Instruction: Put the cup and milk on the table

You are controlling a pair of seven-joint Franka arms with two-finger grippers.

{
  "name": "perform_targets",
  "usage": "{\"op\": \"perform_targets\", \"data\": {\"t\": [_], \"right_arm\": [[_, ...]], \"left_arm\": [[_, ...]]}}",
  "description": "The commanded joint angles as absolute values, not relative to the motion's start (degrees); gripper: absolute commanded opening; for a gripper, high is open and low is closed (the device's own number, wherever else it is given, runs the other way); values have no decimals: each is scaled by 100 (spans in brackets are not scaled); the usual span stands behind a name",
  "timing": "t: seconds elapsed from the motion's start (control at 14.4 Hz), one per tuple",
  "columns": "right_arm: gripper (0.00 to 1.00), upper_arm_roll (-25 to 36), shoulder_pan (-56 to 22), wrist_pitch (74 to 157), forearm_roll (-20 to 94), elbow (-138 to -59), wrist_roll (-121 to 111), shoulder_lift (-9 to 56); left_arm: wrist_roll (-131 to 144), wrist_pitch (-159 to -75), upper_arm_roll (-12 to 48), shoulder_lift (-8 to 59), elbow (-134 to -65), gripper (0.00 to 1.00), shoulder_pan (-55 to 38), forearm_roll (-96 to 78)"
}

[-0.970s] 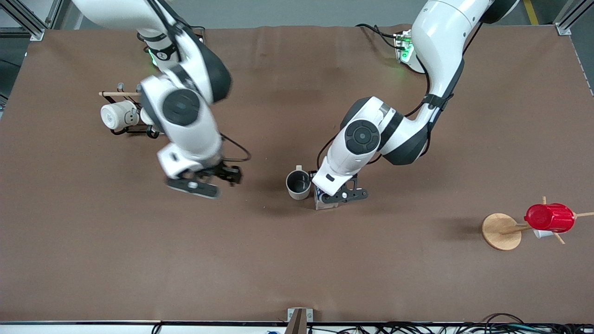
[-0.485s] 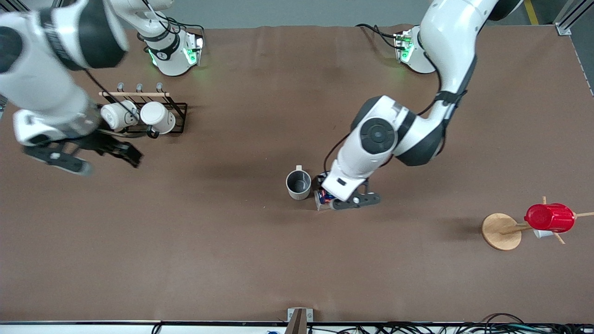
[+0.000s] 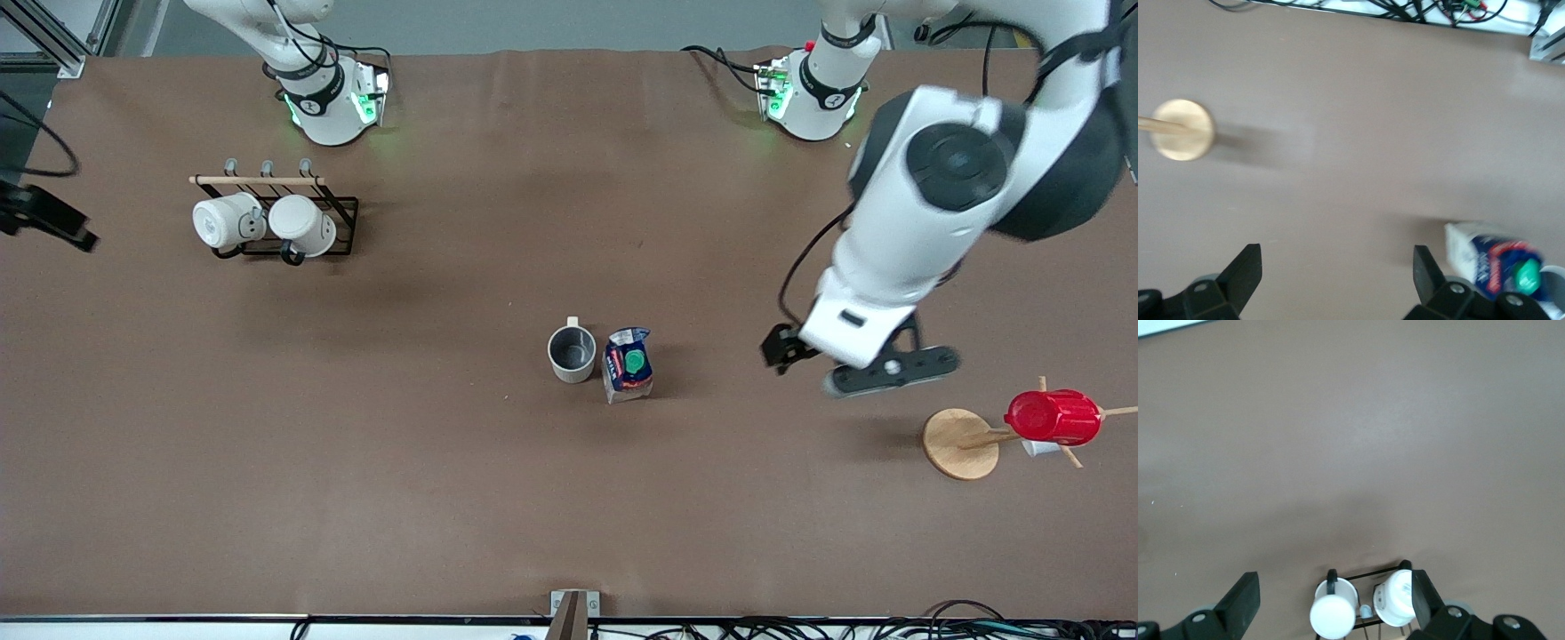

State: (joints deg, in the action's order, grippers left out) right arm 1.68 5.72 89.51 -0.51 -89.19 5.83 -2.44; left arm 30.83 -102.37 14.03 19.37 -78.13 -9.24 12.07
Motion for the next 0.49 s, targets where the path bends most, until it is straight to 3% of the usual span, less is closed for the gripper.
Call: {"op": "perform_targets", "data": {"t": [0.0,0.14,0.42], "right_arm": [[100,272,466,8780,88,-8622,440,-44],[100,246,422,8702,97,-8622,440,-61],[100,246,361,8596,123,-8622,439,-70]], "left_arm": [[2043,-9802,1494,1434,-8016,100,-389,1109],[1567,-9616,1389,978,-8338,100,-255,575],[531,-9598,766,-287,-9701,100,-272,150]]}}
